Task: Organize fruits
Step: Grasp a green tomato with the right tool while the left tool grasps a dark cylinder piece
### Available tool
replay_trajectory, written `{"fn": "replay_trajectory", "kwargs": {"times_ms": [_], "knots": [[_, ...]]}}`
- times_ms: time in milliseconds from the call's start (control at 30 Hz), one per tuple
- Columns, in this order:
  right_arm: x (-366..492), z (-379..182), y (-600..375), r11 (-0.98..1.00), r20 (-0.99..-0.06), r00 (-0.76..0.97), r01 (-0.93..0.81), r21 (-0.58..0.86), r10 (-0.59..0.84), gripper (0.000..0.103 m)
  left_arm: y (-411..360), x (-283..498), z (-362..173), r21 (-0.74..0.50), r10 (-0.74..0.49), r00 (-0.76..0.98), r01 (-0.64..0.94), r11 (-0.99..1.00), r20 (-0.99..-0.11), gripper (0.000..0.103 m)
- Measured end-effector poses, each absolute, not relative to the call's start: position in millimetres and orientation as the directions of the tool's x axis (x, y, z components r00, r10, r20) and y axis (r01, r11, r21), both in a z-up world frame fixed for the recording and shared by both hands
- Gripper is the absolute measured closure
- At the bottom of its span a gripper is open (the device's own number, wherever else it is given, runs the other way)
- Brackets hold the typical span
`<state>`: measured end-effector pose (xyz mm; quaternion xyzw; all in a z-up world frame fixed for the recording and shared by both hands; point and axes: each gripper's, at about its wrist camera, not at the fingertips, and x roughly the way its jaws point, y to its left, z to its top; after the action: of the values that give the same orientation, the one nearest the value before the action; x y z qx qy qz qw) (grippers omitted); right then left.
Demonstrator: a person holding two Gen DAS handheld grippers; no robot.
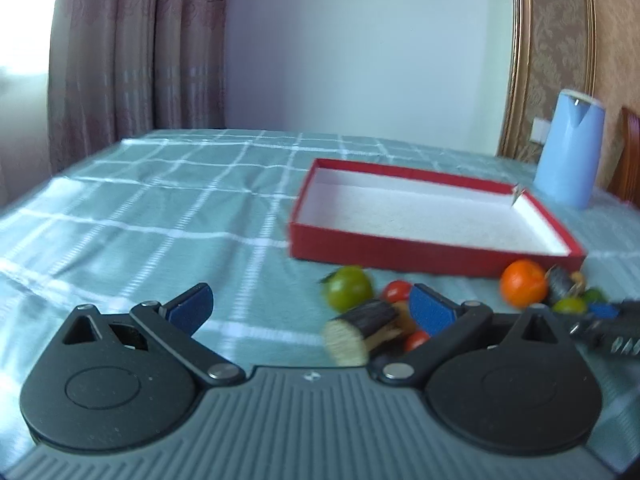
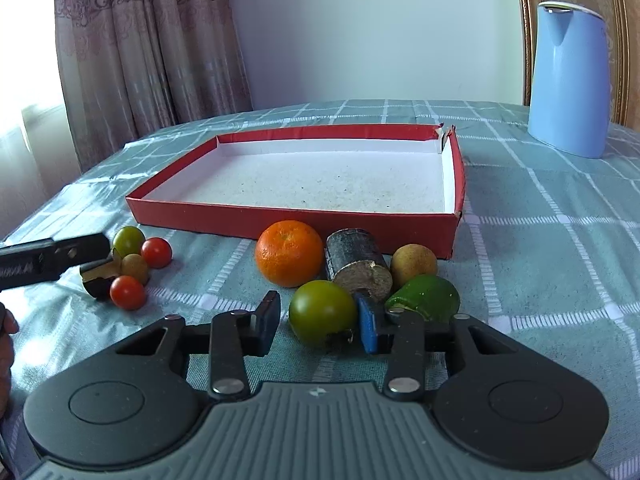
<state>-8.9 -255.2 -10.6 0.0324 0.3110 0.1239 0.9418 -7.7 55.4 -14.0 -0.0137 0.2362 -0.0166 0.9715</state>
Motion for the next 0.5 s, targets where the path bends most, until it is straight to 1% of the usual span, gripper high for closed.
{"fn": "replay_trajectory", "kwargs": {"times_ms": [133, 267, 367, 500], "knots": [[-9.5, -10.5, -255.7, 0.966, -0.576, 0.775, -0.213, 0.146, 0.258, 0.063, 62.8, -6.9, -17.6, 0.006, -0.049, 0.865, 0.06, 0.998, -0.5, 0.0], [-9.5, -10.3, -255.9, 0.966, -0.577, 0.775, -0.213, 0.145, 0.258, 0.063, 57.6, -7.3, -18.9, 0.055, -0.058, 0.861, 0.098, 0.994, -0.505, 0.0], [-9.7, -10.3, -255.2, 0.966, -0.576, 0.775, -0.213, 0.148, 0.26, 0.063, 50.2, -5.0, -19.0, 0.104, -0.087, 0.859, 0.161, 0.982, -0.505, 0.008], [-9.7, -10.2, -255.2, 0.965, -0.576, 0.774, -0.213, 0.152, 0.262, 0.063, 44.7, 2.6, -23.1, 0.136, -0.143, 0.833, 0.251, 0.958, -0.534, 0.012]]}}
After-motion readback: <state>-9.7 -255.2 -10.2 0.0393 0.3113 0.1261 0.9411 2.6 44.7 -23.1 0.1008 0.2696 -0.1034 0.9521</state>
